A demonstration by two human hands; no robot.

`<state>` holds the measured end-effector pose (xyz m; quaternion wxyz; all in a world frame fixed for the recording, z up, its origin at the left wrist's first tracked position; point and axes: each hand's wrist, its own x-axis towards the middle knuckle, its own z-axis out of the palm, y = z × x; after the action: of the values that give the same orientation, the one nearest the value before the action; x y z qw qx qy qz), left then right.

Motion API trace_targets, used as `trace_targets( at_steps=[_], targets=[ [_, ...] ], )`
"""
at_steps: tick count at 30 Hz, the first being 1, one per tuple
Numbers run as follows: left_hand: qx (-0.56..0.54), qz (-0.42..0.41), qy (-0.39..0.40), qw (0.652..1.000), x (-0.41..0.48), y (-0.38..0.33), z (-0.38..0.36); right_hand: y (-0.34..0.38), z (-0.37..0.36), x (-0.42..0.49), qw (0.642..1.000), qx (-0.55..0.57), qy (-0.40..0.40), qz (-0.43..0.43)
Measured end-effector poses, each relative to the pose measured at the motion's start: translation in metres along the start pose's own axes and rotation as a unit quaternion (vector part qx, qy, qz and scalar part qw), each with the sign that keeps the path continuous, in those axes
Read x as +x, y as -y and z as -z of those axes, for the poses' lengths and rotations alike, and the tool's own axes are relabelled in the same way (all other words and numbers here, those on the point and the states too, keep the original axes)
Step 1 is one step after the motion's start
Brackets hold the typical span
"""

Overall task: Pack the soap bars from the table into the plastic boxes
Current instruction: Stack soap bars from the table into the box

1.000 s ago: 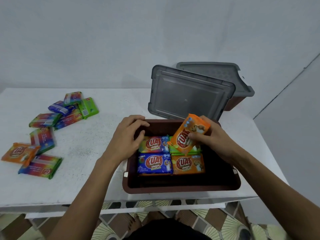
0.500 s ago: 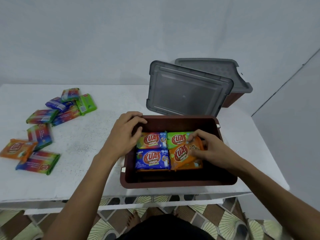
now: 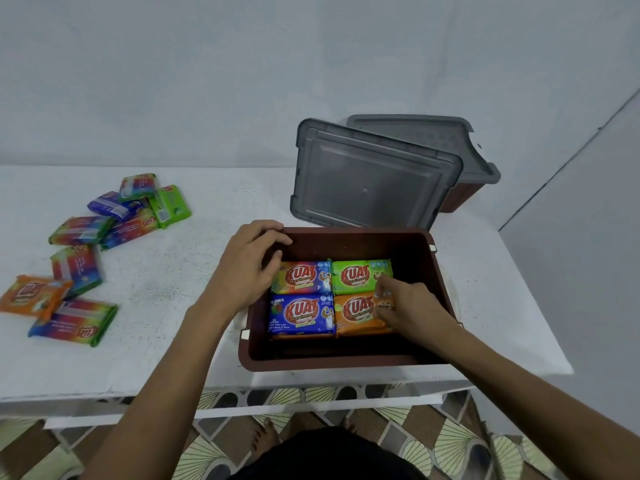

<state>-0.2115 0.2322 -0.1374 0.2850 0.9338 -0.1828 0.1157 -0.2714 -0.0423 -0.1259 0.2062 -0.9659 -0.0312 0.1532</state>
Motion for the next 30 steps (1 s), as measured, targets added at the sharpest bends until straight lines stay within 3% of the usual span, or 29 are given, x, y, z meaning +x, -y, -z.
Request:
trace_targets(
  at_steps=[11,16,23,30],
  targets=[
    [-0.005,-0.003,-0.002,1.000,-0.001,0.001,-0.002,0.006,0.000,0.004,0.998,-0.060,0.035,0.011],
    [-0.004,0.011,-0.020,1.000,-0.007,0.001,0.001,0.024,0.004,0.009,0.990,-0.135,-0.037,0.000],
    [-0.014,0.033,-0.015,0.999,-0.025,0.019,0.020,0.078,0.030,0.033,0.988,-0.088,-0.104,0.077],
    [0.007,0.090,-0.039,0.995,-0.026,0.073,0.071,0.155,0.033,0.090,0.975,-0.052,-0.119,0.178]
  ],
)
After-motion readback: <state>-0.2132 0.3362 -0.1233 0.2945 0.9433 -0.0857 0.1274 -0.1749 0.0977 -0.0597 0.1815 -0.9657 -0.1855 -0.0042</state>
